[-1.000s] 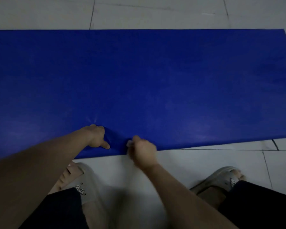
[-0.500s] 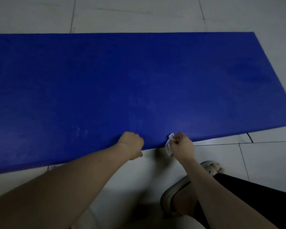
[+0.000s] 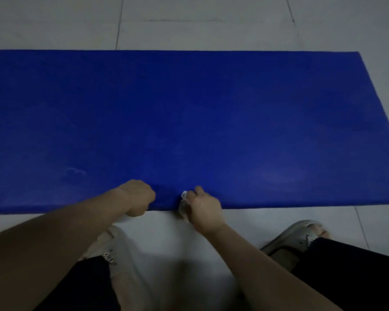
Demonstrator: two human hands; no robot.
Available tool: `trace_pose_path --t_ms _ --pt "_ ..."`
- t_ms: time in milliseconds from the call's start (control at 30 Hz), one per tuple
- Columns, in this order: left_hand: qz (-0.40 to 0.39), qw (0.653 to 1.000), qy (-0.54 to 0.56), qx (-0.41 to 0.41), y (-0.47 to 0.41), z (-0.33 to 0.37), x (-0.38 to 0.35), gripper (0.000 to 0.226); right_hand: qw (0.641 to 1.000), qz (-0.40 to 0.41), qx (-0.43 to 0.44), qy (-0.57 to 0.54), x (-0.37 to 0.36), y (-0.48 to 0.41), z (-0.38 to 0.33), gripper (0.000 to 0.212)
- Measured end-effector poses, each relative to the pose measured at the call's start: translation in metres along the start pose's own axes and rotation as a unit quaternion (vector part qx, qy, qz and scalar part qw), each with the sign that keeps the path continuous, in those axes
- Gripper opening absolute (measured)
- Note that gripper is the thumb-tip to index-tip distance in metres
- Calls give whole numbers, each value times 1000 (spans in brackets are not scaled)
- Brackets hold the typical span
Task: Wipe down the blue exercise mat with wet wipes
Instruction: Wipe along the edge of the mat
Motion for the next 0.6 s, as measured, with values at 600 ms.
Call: trace_pose_path --t_ms 600 --pt "58 974 210 52 -25 -14 -24 43 961 -9 -278 14 27 63 143 17"
Point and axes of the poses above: each hand's wrist, its own y-axis away from the middle knuckle, its own x-axis out of the back of the hand, z = x × y, the point moved 5 cm from there along -y, towards the middle knuckle, and after that the axes turned 10 degrees about y, right-handed, at the moved point
